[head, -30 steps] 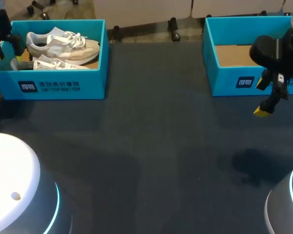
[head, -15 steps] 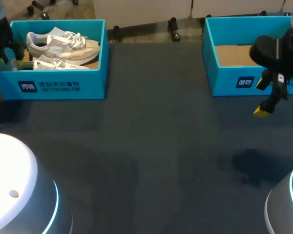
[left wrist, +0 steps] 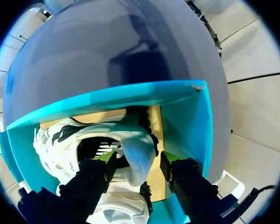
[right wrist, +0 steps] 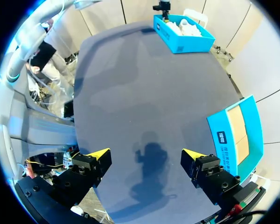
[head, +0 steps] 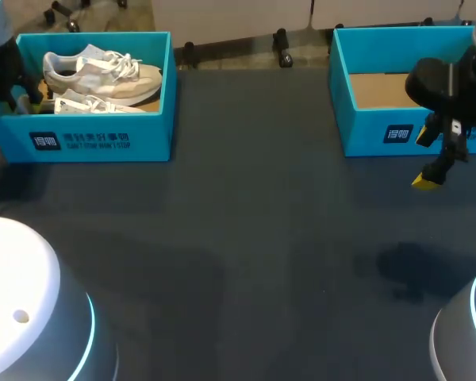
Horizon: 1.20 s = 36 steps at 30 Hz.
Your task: Take the shoe out of the shoebox, open the shoe tongue, remove and reinsert the insole, then place the shoe into the shoebox
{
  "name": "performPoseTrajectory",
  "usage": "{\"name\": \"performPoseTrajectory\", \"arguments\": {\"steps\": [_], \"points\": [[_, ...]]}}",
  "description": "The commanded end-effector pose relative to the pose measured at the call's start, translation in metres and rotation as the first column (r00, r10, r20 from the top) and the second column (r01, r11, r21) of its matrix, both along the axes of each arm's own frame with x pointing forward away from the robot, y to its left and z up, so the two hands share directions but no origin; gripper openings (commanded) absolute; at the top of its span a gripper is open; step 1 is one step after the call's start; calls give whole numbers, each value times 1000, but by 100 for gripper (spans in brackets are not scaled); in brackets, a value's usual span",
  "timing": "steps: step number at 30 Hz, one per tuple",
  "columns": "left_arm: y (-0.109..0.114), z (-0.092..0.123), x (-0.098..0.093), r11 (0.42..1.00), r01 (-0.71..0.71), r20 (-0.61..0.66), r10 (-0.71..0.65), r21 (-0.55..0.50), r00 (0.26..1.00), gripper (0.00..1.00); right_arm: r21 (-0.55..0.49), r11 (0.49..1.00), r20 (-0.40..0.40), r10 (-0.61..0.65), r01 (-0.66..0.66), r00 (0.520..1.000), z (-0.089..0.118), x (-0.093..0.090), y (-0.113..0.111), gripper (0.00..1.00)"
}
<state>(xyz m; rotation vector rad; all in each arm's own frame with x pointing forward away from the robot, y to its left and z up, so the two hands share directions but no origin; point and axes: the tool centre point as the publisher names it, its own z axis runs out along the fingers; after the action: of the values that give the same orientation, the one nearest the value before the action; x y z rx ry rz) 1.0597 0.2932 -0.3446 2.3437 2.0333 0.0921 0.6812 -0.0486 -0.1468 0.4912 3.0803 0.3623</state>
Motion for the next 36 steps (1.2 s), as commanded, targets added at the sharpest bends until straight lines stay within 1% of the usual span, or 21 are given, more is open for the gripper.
{"name": "performPoseTrajectory", "arguments": {"steps": [1, 2, 4, 7, 14, 16, 17, 18, 20, 21, 23, 27, 28, 30, 31, 33, 35, 36], "points": [[0, -11, 8, 1000, 10, -9, -10, 9, 1000, 74, -3, 1000, -4, 0, 0, 1000, -1, 2, 1, 100], [0, -12, 8, 1000, 8, -6, -8, 11, 1000, 78, -3, 1000, -4, 0, 0, 1000, -1, 2, 1, 100], [1, -16, 9, 1000, 7, -8, -7, 11, 1000, 74, -3, 1000, -4, 0, 0, 1000, -1, 2, 1, 100], [2, -19, 9, 1000, 4, -16, -4, 8, 1000, 71, -3, 1000, -4, 0, 0, 1000, -1, 2, 1, 100], [7, -24, 2, 1000, 3, -11, -3, 11, 1000, 66, -3, 1000, -4, 0, 0, 1000, -1, 2, 1, 100], [7, -25, 1, 1000, 2, -11, -2, 12, 1000, 67, -3, 1000, -4, 0, 0, 1000, -1, 2, 1, 100], [7, -26, 0, 1000, -1, -11, 1, 16, 1000, 71, -3, 1000, -4, 0, 0, 1000, -1, 2, 1, 100], [7, -26, 0, 1000, 2, -15, -2, 16, 1000, 71, -3, 1000, -4, 0, 0, 1000, -1, 2, 1, 100], [8, -26, -2, 1000, 2, -17, -2, 17, 1000, 69, -3, 1000, -4, 0, 0, 1000, -1, 2, 1, 100], [8, -26, -2, 1000, 3, -19, -2, 17, 1000, 67, -3, 1000, -4, 0, 0, 1000, -1, 2, 1, 100], [8, -26, -4, 1000, 5, -21, -4, 18, 1000, 64, -3, 1000, -4, 0, 0, 1000, -1, 2, 1, 100], [8, -26, -5, 1000, 5, -19, -4, 22, 1000, 62, -3, 1000, -4, 0, 0, 1000, -1, 2, 1, 100], [8, -26, -5, 1000, 5, -19, -4, 23, 1000, 58, -3, 1000, -4, 0, 0, 1000, -1, 2, 1, 100], [8, -26, -5, 1000, 7, -19, -6, 29, 1000, 49, -3, 1000, -4, 0, 0, 1000, -1, 2, 1, 100], [8, -26, -5, 1000, 8, -18, -7, 31, 1000, 46, -3, 1000, -4, 0, 0, 1000, -1, 2, 1, 100], [9, -22, -6, 999, 15, -15, -14, 31, 1000, 37, -3, 1000, -4, 0, 0, 1000, -1, 2, 1, 100], [9, -18, -6, 999, 18, -9, -18, 30, 1000, 17, -3, 1000, -4, 0, 0, 1000, -1, 2, 1, 100], [8, -17, -6, 999, 21, -6, -21, 31, 1000, 10, -3, 1000, -4, 0, 0, 1000, -1, 2, 1, 100]]}}
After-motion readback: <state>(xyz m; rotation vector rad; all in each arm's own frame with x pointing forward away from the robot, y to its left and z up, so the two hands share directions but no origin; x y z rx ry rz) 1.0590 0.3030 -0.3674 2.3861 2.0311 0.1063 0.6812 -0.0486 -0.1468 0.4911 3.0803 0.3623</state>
